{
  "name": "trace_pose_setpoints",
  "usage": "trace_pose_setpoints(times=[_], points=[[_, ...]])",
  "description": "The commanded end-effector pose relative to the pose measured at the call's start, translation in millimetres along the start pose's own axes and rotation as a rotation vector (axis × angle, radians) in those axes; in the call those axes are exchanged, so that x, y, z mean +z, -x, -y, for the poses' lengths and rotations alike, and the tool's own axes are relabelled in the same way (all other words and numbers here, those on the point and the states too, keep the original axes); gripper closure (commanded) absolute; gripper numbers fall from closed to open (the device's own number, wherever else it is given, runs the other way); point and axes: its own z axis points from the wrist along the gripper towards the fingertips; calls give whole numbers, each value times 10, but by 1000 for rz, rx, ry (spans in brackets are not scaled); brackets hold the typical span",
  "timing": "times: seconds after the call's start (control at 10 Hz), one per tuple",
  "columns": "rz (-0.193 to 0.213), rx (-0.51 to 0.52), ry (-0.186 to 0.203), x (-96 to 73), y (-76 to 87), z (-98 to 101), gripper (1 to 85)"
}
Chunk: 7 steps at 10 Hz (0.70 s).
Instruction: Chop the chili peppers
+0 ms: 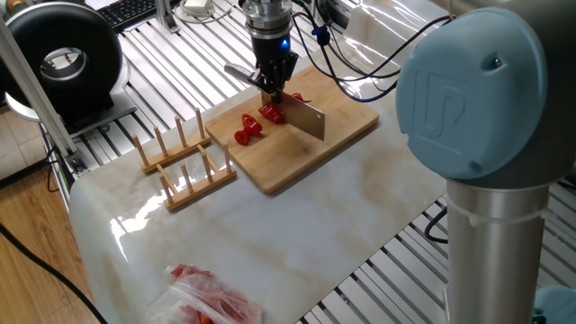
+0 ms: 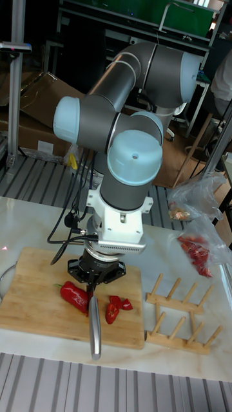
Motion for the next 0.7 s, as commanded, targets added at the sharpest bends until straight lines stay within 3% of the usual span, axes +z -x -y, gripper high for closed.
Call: trace_pose_setpoints(times=[0.0, 0.4, 0.6], points=[[45, 12, 25, 14, 119, -65, 843], [86, 31, -12, 43, 367, -62, 843], [87, 15, -26, 63, 402, -38, 843]])
